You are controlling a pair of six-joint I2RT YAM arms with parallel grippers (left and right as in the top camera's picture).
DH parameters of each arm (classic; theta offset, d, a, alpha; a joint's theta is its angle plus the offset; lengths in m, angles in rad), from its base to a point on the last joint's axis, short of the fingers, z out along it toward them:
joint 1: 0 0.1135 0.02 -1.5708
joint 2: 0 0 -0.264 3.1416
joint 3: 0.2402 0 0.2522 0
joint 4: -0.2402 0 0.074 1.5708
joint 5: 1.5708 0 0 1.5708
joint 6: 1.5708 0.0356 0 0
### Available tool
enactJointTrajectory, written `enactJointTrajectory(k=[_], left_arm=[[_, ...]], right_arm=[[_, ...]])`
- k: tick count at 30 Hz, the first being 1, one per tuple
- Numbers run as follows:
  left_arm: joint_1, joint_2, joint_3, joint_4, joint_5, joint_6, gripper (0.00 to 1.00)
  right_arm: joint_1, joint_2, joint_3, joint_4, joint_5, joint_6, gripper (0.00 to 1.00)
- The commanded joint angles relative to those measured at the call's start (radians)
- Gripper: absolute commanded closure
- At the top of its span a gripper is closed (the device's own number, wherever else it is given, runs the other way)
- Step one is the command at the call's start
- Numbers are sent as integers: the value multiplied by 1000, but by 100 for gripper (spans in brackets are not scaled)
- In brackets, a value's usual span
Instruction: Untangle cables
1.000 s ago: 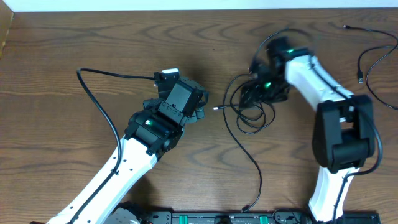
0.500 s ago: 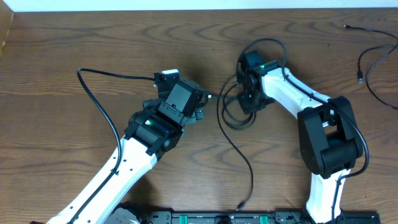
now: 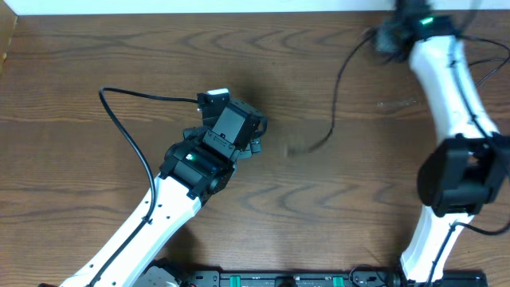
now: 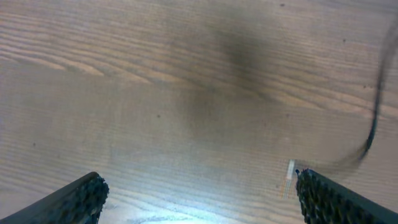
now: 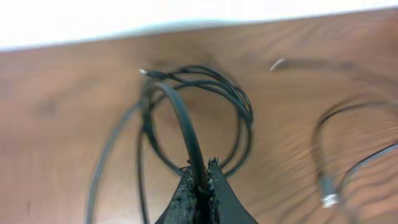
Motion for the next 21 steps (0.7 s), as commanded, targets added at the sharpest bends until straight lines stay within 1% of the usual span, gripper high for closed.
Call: enactJointTrajectory(k=[1, 4, 7, 9, 13, 14, 15, 16, 17, 18, 19, 21], left_arm=[[1, 3, 0, 13, -10, 16, 2], [1, 3, 0, 30, -10, 16, 2], [1, 3, 0, 45, -10, 16, 2], [1, 3, 0, 52, -10, 16, 2], [1, 3, 0, 51, -10, 16, 2], [1, 3, 0, 51, -10, 16, 2], [1, 3, 0, 51, -10, 16, 2], [1, 3, 0, 51, -10, 16, 2], [1, 3, 0, 51, -10, 16, 2], [1, 3, 0, 51, -10, 16, 2], [1, 3, 0, 51, -10, 16, 2], [1, 3, 0, 51, -10, 16, 2]], right_arm=[[-69, -3, 65, -27, -71, 1, 99], [-102, 9, 50, -68, -137, 1, 99], [-118, 35, -9, -89, -261, 1, 99], [-111, 51, -79, -66, -337, 0, 99], [-92, 66, -211, 37, -346, -27, 99], [-91, 68, -239, 63, -346, -33, 97], [-90, 73, -270, 97, -342, -33, 92], [-90, 76, -298, 125, -334, -32, 78], [-91, 80, -317, 141, -326, -32, 47], [-92, 84, -335, 153, -322, -32, 20], [-92, 85, -354, 164, -321, -32, 1], [-92, 85, -381, 170, -322, -32, 1]])
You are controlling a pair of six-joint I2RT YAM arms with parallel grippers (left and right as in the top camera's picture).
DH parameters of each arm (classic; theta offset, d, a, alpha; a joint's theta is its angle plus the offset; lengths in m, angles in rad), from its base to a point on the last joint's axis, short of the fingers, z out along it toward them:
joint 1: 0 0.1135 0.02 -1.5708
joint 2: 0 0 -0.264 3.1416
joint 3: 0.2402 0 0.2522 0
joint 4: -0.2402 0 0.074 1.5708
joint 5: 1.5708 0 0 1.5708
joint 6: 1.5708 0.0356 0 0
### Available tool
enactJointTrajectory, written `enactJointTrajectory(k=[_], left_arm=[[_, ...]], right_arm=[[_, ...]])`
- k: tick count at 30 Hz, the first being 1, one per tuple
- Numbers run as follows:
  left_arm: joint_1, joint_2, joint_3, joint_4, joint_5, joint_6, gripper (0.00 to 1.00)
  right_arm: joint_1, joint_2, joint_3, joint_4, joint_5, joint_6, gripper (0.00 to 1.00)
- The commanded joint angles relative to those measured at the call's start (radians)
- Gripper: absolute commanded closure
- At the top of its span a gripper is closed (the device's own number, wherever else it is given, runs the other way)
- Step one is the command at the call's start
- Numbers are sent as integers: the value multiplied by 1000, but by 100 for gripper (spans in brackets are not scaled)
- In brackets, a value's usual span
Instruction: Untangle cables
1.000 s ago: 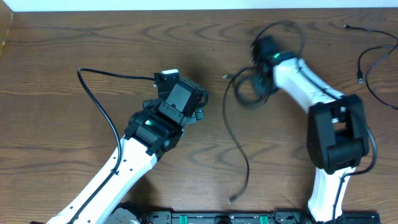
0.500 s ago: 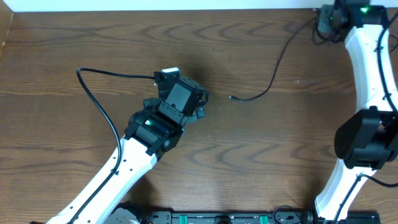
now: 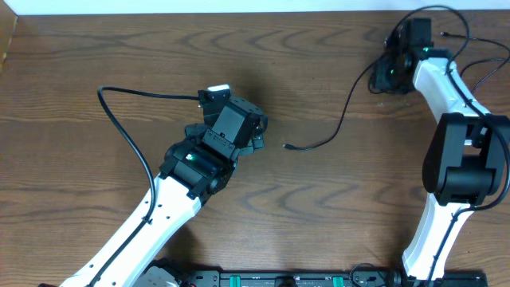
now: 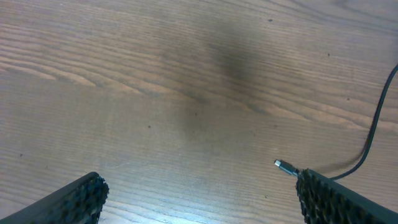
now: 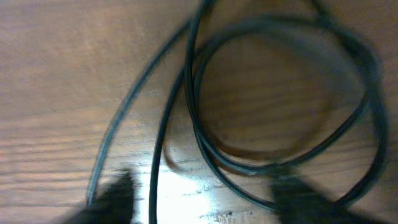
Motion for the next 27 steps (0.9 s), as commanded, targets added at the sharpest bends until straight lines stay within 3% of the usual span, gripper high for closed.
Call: enactJointTrajectory(k=[1, 7, 14, 20, 21, 23, 27], left_arm=[[1, 3, 0, 1, -10, 16, 2], [1, 3, 0, 1, -10, 16, 2], [1, 3, 0, 0, -10, 16, 2], [1, 3, 0, 2, -10, 16, 2], [1, 3, 0, 1, -10, 16, 2], [1, 3, 0, 1, -10, 16, 2], [1, 3, 0, 1, -10, 16, 2]], right_arm=[[0, 3, -36, 2, -16, -12, 1], [6, 3, -40, -41, -267, -14, 1], [33, 3, -132, 102, -166, 80, 1], [80, 3, -253, 249, -222, 111, 1], [87, 3, -266, 272, -186, 112, 6], [96, 3, -282, 308, -61, 130, 42], [114, 3, -284, 359, 201, 196, 90]])
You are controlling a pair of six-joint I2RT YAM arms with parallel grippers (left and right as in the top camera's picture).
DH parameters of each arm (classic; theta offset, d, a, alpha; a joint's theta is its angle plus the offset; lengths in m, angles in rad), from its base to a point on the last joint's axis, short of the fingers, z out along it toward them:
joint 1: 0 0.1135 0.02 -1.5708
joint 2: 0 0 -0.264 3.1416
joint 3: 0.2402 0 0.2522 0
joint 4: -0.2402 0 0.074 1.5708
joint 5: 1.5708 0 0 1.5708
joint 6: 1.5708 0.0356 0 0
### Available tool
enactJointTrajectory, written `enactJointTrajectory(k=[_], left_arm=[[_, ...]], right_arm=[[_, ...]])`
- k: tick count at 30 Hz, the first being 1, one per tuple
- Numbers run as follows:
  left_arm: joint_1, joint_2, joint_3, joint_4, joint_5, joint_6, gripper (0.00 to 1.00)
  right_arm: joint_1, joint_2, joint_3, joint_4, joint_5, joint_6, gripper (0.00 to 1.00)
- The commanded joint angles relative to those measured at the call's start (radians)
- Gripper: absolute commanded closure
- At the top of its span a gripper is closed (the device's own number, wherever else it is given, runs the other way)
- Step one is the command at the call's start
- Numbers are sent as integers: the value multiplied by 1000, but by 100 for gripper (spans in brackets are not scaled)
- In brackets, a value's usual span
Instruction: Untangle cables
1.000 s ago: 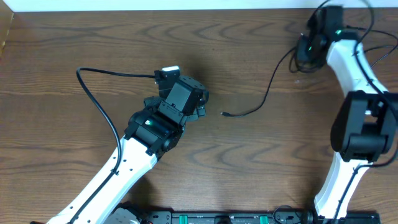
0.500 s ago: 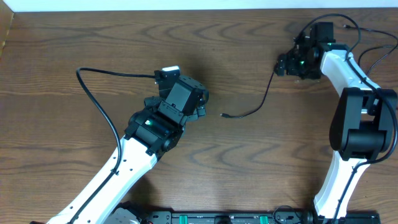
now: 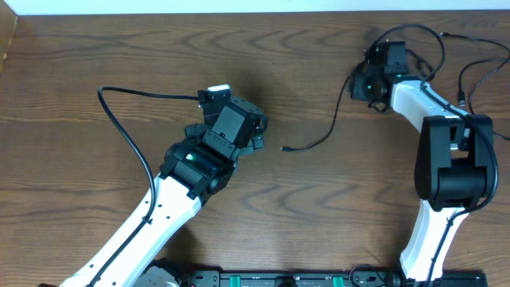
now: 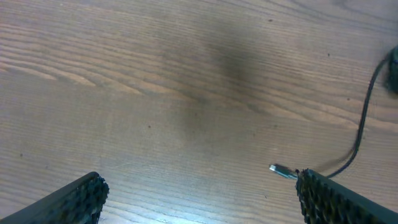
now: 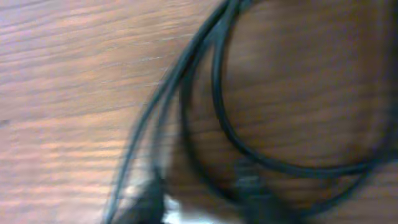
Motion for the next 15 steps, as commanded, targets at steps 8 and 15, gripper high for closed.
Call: enactJointTrajectory(k=[8, 15], left_arm=[[1, 3, 0, 9, -10, 16, 2], [1, 3, 0, 16, -10, 16, 2]], right_arm=[[-12, 37, -38, 301, 295, 94, 99], [-47, 37, -24, 357, 274, 93, 59]])
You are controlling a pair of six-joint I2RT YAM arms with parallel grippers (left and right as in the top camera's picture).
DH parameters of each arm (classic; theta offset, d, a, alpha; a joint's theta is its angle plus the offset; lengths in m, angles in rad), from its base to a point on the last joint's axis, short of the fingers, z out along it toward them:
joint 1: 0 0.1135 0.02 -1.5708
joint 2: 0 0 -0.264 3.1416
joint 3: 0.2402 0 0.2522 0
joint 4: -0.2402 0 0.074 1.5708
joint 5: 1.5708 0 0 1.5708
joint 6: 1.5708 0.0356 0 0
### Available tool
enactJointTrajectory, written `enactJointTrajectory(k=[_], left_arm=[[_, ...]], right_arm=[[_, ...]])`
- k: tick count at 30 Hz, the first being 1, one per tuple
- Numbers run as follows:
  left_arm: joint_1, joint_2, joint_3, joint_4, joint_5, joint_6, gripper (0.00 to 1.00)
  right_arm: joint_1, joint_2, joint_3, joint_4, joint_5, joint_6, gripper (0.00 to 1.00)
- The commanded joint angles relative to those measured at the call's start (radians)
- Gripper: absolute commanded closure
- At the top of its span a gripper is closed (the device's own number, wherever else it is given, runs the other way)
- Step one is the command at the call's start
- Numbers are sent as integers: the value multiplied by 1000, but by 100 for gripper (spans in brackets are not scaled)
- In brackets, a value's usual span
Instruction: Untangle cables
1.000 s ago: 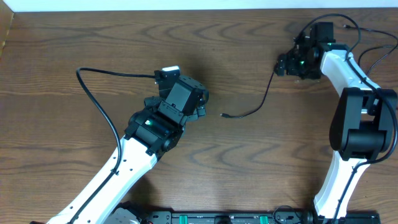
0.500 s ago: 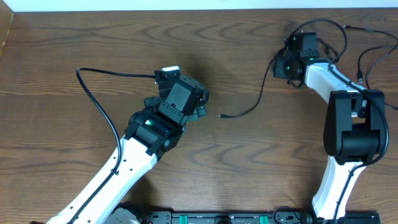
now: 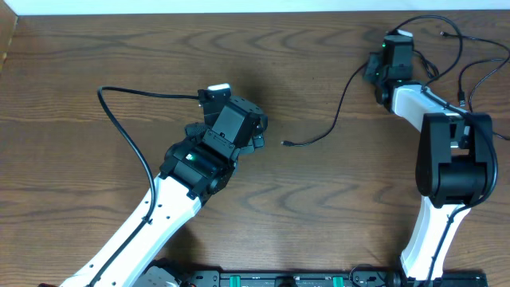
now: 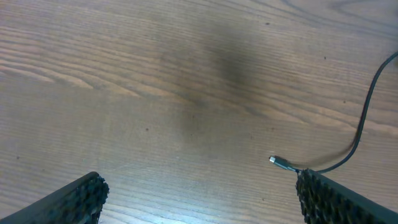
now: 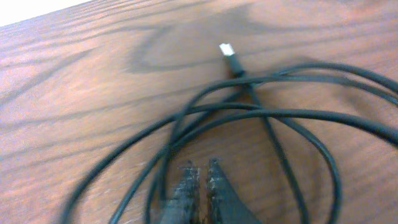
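Note:
One long black cable [image 3: 339,96] runs from its plug end [image 3: 288,143] up to a loose coil [image 3: 430,36] at the table's far right. My right gripper [image 5: 200,168] stands shut inside that coil [image 5: 267,118]; nothing shows between its tips, and one strand passes just left of them. A white connector tip [image 5: 227,50] lies beyond the coil. My left gripper [image 4: 199,199] hangs open over bare wood at mid-table, with the plug end [image 4: 280,163] just ahead of its right finger [image 4: 329,199].
More thin cables [image 3: 472,76] trail off the right edge of the table. A black lead [image 3: 127,135] loops from the left arm's wrist across the left side. A white wall [image 3: 199,6] borders the far edge, and an equipment rail [image 3: 279,279] the near one.
My right gripper has moved a little up and right to the coil, and its fingers, apart before, are now together. The cable's plug end and the left arm have barely moved.
At first my right gripper was shut on a strand held up at the far right, with the long cable swinging. Then it was low over the coil with its fingers apart, then left of the coil, and now it is shut inside it. The left gripper stayed open and still.

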Motion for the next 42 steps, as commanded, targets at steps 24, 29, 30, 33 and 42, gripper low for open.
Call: enactJointTrajectory(k=[24, 29, 30, 33, 42], left_arm=[[100, -124, 0, 46, -11, 13, 2], [122, -235, 0, -23, -49, 13, 2], [121, -255, 0, -39, -72, 13, 2], [121, -304, 0, -81, -146, 13, 2], [121, -365, 0, -193, -220, 13, 2]], right_arm=[[-14, -845, 11, -188, 47, -219, 1], [-14, -1031, 11, -291, 43, -296, 1], [-14, -1056, 11, -311, 43, -311, 1], [-14, -1149, 11, -402, 43, -354, 1], [-15, -1412, 10, -561, -54, -356, 3]])
